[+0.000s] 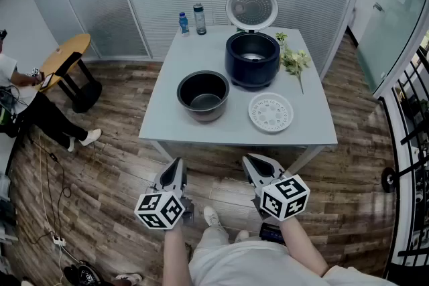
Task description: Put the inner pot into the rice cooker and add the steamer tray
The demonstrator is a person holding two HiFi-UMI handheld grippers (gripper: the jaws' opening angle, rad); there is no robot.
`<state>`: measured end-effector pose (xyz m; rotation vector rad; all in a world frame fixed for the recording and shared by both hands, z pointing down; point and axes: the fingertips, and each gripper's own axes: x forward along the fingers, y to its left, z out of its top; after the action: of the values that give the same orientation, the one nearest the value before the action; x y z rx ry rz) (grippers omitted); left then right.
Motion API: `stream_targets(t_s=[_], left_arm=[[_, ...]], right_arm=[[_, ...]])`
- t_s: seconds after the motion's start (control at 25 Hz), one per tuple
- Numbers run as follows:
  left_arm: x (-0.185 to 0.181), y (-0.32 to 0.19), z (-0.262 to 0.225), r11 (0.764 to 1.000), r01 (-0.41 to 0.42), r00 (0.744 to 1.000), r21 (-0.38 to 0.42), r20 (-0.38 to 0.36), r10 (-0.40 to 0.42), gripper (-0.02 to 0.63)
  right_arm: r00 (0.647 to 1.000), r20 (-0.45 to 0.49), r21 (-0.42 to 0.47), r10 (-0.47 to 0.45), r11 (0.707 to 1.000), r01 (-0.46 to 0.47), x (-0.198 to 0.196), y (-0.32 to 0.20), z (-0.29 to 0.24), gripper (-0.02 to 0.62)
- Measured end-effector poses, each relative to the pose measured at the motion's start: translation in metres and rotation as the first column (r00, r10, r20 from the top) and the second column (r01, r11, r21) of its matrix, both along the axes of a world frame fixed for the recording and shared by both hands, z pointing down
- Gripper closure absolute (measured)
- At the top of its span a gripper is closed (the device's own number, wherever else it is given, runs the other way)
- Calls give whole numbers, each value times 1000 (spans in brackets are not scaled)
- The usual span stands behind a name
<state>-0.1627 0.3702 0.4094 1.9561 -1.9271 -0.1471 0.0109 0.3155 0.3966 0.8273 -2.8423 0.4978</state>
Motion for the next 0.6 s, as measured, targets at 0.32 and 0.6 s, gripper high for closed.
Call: stream_targets(t_s=[0.32, 0.6], left_arm=[[6, 2, 1, 1000, 11, 1000, -3, 16, -11, 595], [13, -7, -14, 995, -28, 990, 92, -137, 41, 328]], right_arm=[[999, 32, -26, 12, 1000, -11, 10, -4, -2, 580], [988, 151, -140, 31, 990, -10, 24, -17, -5, 377]])
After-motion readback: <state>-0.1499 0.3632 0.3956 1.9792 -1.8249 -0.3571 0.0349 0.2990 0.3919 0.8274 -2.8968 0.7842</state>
